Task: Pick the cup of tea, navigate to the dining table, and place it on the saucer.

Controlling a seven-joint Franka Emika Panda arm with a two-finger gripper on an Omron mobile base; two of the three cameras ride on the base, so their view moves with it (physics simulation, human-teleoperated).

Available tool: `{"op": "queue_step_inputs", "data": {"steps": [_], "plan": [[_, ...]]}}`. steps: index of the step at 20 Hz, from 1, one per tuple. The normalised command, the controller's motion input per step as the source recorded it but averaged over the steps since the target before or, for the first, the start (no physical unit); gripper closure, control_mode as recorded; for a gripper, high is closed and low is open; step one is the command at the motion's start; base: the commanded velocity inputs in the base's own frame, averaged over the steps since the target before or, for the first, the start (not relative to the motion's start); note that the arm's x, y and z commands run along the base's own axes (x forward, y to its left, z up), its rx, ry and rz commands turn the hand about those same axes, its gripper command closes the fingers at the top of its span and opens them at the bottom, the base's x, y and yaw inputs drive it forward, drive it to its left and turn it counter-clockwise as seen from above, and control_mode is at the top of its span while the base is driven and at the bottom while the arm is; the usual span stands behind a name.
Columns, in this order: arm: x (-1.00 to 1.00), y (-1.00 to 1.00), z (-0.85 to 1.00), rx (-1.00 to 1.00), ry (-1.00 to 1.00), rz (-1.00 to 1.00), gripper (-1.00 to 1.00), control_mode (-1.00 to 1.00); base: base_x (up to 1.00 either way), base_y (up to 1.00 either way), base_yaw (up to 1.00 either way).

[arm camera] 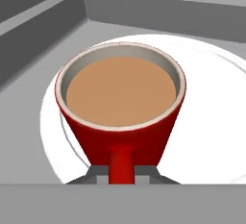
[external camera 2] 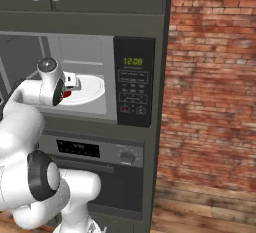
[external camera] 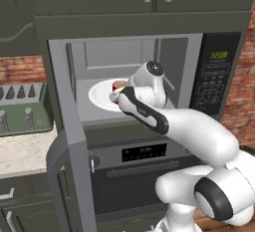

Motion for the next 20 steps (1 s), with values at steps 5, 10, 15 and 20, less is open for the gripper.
{"op": "queue_step_inputs", "data": {"steps": [5, 10, 15, 20], "plan": [[-0.96, -0.44, 0.34, 0.00, 0.00, -0.01, 1.00, -1.00, 0.00, 0.00, 0.00], [-0.99, -0.44, 0.43, 0.00, 0.00, -0.01, 1.00, -1.00, 0.00, 0.00, 0.00], [-0.93, -0.41, 0.48, 0.00, 0.00, -0.02, 1.00, -1.00, 0.00, 0.00, 0.00], [-0.77, -0.33, 0.47, 0.00, 0.00, -0.04, 1.00, -1.00, 0.00, 0.00, 0.00]]}}
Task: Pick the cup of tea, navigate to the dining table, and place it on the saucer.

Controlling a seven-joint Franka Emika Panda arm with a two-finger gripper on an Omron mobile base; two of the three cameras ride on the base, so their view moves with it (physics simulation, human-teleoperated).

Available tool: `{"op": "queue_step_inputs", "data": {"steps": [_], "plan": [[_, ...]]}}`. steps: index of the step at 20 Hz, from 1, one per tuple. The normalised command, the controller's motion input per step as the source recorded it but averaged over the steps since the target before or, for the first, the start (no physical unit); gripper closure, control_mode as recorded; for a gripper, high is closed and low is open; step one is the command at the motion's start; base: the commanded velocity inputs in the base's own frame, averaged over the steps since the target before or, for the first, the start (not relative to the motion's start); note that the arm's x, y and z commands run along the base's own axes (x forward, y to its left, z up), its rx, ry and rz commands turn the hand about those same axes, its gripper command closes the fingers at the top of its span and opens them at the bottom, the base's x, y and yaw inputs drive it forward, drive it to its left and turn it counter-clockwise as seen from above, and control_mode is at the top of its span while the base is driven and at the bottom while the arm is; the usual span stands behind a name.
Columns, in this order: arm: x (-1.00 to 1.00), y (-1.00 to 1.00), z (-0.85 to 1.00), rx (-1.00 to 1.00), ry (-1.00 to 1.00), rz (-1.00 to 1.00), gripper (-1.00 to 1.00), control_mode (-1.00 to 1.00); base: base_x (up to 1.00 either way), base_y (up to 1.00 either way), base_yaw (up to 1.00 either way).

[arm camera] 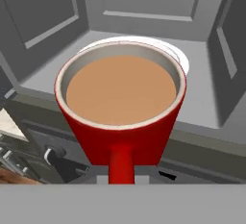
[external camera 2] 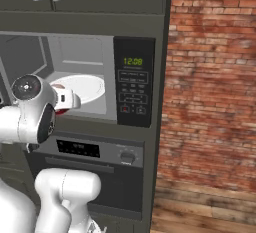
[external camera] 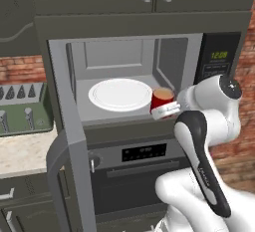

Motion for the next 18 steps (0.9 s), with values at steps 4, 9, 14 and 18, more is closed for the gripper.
{"op": "queue_step_inputs", "data": {"steps": [4, 9, 14, 18], "plan": [[-0.55, -0.31, 0.42, 0.00, 0.00, -0.03, 1.00, -1.00, 0.00, 0.00, 0.00], [-0.23, -0.27, 0.35, 0.00, 0.00, 0.00, 1.00, -1.00, 0.00, 0.00, 0.00], [-0.01, -0.10, 0.09, 0.00, 0.00, -0.03, 1.00, -1.00, 0.00, 0.00, 0.00], [-0.05, 0.00, 0.00, 0.00, 0.00, -0.03, 1.00, -1.00, 0.00, 0.00, 0.00]]}}
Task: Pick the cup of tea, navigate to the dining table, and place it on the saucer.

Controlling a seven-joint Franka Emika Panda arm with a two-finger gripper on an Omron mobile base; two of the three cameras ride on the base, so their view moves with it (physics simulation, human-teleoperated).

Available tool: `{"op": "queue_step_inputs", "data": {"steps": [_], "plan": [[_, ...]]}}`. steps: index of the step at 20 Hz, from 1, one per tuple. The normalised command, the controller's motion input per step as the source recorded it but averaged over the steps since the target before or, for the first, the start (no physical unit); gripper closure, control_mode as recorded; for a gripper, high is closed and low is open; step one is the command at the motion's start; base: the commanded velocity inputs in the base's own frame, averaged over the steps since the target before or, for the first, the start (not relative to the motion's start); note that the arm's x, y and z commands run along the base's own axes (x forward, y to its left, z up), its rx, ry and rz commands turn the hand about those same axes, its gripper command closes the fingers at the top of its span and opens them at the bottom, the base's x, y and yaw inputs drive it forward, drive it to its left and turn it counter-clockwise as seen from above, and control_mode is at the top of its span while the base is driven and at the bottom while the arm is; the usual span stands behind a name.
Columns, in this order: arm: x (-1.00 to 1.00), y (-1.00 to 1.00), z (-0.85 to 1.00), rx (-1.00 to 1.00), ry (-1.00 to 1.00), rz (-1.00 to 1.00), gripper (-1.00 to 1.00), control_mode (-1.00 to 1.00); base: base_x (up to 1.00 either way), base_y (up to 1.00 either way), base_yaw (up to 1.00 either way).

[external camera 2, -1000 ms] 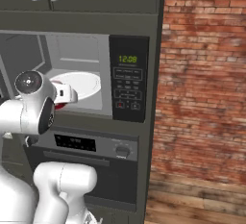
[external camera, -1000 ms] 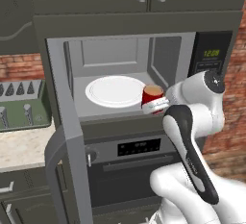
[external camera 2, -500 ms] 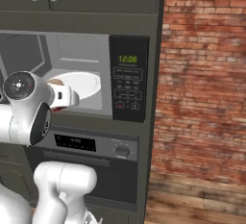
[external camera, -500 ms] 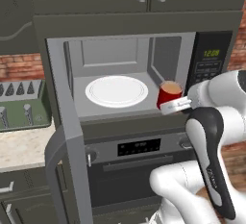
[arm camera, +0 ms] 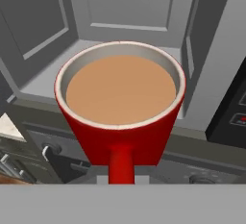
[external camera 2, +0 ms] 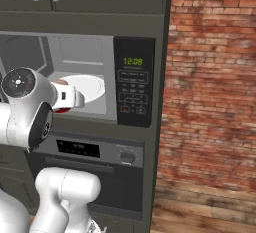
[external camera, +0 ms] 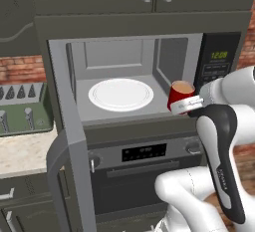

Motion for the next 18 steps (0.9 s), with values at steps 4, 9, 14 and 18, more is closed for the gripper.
{"op": "queue_step_inputs", "data": {"steps": [4, 9, 14, 18], "plan": [[0.00, 0.00, 0.00, 0.00, 0.00, 0.00, 1.00, -1.00, 0.00, 0.00, 0.00], [0.00, 0.00, 0.00, 0.00, 0.00, 0.00, 1.00, 1.00, 0.00, 0.00, 0.00], [0.00, 0.00, 0.00, 0.00, 0.00, 0.00, 1.00, 1.00, -0.38, 0.00, -0.02], [0.00, 0.00, 0.00, 0.00, 0.00, 0.00, 1.00, 1.00, -0.80, 0.00, -0.09]]}}
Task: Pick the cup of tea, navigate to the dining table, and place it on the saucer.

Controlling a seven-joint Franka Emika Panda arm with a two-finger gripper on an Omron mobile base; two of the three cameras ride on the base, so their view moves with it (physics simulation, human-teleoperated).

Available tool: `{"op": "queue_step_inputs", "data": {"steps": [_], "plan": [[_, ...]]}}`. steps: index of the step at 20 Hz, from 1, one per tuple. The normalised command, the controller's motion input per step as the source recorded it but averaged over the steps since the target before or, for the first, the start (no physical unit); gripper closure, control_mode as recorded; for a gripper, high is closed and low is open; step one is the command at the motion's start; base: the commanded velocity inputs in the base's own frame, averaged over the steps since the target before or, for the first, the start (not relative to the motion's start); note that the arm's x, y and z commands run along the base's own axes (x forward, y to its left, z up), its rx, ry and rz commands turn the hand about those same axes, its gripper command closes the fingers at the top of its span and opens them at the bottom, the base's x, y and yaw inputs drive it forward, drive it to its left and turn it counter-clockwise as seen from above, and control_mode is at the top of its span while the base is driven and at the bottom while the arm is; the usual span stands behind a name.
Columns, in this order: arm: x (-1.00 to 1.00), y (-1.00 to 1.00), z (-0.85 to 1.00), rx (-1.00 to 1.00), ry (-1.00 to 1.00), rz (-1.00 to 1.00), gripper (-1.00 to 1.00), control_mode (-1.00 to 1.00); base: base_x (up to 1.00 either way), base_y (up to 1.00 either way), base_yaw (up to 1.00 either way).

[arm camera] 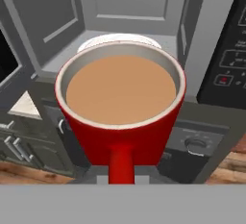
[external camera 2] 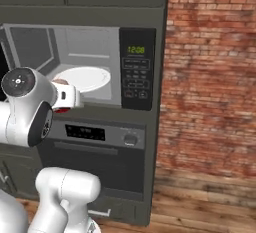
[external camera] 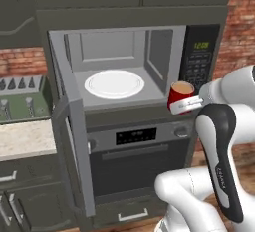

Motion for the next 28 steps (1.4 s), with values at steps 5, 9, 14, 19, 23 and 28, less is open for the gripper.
{"op": "queue_step_inputs", "data": {"steps": [5, 9, 14, 19, 23, 28], "plan": [[0.00, 0.00, 0.00, 0.00, 0.00, 0.00, 1.00, 1.00, -0.80, -0.24, -0.02], [0.00, 0.00, 0.00, 0.00, 0.00, 0.00, 1.00, 1.00, -0.65, -0.75, 0.40], [0.00, 0.00, 0.00, 0.00, 0.00, 0.00, 1.00, 1.00, -0.44, -0.81, 0.72], [0.00, 0.00, 0.00, 0.00, 0.00, 0.00, 1.00, 1.00, -0.31, -0.54, 0.88], [0.00, 0.00, 0.00, 0.00, 0.00, 0.00, 1.00, 1.00, -0.05, -0.23, 0.98], [0.00, 0.00, 0.00, 0.00, 0.00, 0.00, 1.00, 1.00, 0.00, -0.12, 1.00]]}}
